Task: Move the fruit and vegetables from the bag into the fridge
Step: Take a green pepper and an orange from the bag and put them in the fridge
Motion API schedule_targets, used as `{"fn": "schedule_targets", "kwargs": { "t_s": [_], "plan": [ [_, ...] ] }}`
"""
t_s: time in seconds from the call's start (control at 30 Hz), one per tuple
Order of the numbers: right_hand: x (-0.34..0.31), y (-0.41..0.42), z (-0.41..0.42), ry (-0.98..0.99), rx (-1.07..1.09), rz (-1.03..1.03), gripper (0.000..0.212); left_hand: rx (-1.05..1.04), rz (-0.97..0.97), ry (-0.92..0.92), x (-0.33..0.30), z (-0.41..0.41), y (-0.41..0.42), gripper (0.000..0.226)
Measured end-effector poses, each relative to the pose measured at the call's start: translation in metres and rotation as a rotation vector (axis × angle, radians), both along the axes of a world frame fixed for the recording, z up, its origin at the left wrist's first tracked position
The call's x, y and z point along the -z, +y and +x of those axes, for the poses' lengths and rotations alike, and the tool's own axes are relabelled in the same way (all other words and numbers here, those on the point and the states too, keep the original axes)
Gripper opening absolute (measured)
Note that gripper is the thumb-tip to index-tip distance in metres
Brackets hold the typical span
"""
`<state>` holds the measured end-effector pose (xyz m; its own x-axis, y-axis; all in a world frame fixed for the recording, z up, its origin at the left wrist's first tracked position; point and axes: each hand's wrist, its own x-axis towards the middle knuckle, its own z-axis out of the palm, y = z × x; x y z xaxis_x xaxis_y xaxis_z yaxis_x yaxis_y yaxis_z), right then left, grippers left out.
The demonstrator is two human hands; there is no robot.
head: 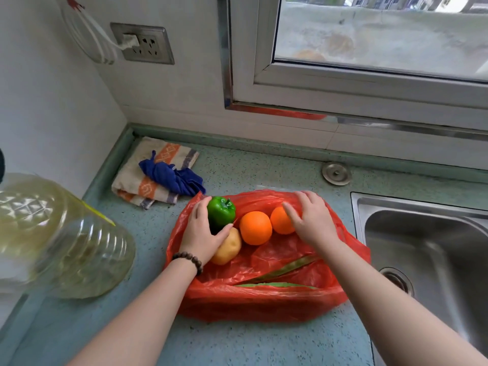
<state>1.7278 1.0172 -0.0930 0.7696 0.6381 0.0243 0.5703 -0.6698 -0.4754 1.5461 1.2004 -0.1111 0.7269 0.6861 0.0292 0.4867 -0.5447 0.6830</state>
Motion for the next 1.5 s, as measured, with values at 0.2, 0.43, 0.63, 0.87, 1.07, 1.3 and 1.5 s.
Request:
{"fn": "schedule_targets", "kwargs": {
  "t_s": [0.2, 0.43, 0.63, 0.87, 1.07, 1.3, 1.5],
  "plan": [
    [0.009, 0.034, -0.054, -0.200, -0.484, -0.047, 0.074, -0.037, 0.012, -0.054, -0.008, -0.019, -0.005, 0.082],
    [0.021, 0.036, -0.066, -0.157, -0.459, -0.152, 0.085, -0.049, 0.022, -0.101, -0.019, -0.036, -0.013, 0.082],
    [-0.004, 0.014, -0.077, -0.072, -0.291, 0.048, 0.080, -0.060, 0.007, -0.133, -0.034, -0.039, -0.025, 0.081],
    [-0.038, -0.037, -0.102, -0.025, 0.031, 0.256, 0.079, 0.079, -0.052, -0.242, -0.056, -0.014, -0.065, 0.078],
    [-0.053, -0.116, -0.144, -0.079, 0.391, 0.325, 0.078, 0.400, -0.106, -0.304, -0.063, -0.001, -0.127, 0.079],
    [-0.053, -0.222, -0.232, -0.163, 0.833, 0.370, 0.074, 0.791, -0.243, -0.325, -0.059, -0.026, -0.234, 0.069],
    [-0.049, -0.310, -0.331, -0.237, 1.215, 0.390, 0.073, 1.122, -0.368, -0.233, -0.060, -0.063, -0.347, 0.067]
  ]
}}
